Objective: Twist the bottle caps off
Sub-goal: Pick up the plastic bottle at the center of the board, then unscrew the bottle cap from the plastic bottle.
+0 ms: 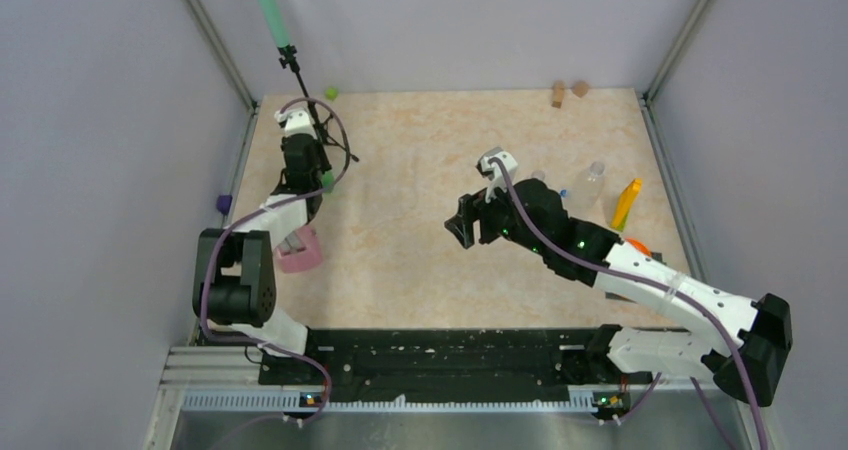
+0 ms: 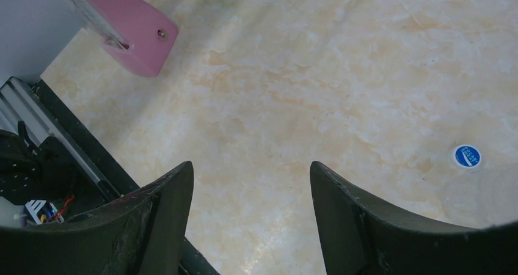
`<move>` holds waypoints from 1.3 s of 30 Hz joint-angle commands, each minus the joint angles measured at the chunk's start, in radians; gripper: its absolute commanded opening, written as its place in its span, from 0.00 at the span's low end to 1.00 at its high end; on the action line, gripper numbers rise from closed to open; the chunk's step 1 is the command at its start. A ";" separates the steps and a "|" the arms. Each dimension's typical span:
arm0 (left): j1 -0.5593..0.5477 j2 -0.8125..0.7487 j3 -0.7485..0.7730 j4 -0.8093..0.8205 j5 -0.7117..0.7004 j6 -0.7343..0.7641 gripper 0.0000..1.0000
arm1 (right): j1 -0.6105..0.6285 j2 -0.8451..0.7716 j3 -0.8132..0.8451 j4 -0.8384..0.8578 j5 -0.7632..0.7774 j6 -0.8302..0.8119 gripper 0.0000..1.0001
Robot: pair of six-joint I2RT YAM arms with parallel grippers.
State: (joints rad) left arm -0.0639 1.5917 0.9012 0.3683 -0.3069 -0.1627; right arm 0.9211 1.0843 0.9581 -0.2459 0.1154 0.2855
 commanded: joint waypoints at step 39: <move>-0.433 -0.615 -0.169 -0.242 1.464 -0.093 0.00 | 0.184 -0.212 -0.530 0.727 -0.226 0.165 0.75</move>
State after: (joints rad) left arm -0.4747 0.9718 0.7200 -0.0460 1.0691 -0.1905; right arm 1.0969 0.9028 0.4454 0.3798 -0.0444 0.4713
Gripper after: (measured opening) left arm 0.388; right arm 0.741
